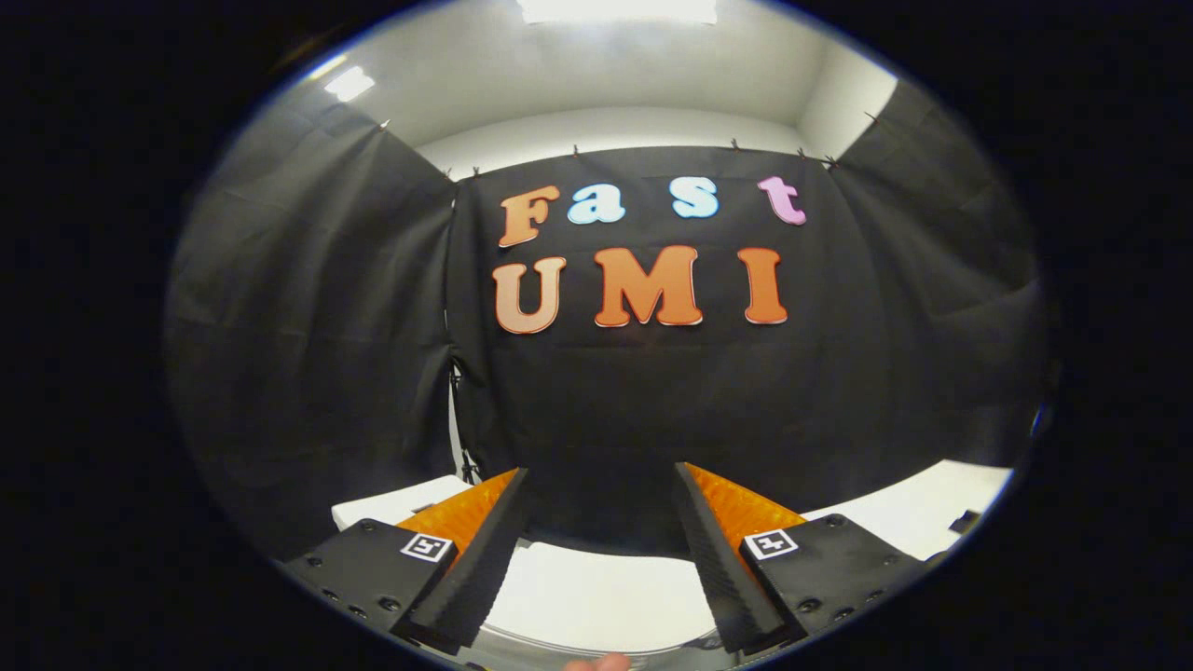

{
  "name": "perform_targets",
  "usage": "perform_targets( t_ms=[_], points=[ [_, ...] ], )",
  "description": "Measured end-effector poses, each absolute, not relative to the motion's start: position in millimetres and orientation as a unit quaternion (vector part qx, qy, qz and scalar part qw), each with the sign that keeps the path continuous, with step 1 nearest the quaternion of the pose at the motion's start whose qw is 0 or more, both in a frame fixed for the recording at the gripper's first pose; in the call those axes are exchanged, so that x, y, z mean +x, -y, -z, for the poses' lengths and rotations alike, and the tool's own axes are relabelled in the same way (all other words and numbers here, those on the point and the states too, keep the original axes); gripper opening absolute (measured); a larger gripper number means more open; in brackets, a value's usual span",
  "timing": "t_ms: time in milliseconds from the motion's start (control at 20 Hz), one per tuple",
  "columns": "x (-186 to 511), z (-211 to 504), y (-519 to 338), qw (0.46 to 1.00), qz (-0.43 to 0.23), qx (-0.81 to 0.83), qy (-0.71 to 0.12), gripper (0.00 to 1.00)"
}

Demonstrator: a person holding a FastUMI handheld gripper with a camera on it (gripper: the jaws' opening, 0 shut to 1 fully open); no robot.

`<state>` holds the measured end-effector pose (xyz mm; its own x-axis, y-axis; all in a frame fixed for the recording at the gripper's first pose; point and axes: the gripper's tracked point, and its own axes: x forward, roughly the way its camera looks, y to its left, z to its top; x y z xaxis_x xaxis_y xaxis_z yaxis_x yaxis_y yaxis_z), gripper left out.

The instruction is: Open the toilet lid.

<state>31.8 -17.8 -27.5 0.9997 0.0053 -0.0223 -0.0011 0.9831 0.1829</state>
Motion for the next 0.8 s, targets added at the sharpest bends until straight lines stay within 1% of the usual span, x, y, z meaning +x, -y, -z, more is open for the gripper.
perform_targets(
  t_ms=[150, 350, 550, 800],
  points=[
    [47.5, 60.1, 55.3, 0.978, 0.019, 0.205, -0.020, 0.98],
    [45.9, 145.1, 125.2, 0.947, 0.099, 0.301, -0.055, 0.99],
    [22.1, 236.5, 166.0, 0.907, 0.159, 0.375, -0.106, 0.99],
    [-13.3, 323.4, 207.2, 0.840, 0.238, 0.472, -0.123, 0.99]
  ],
)
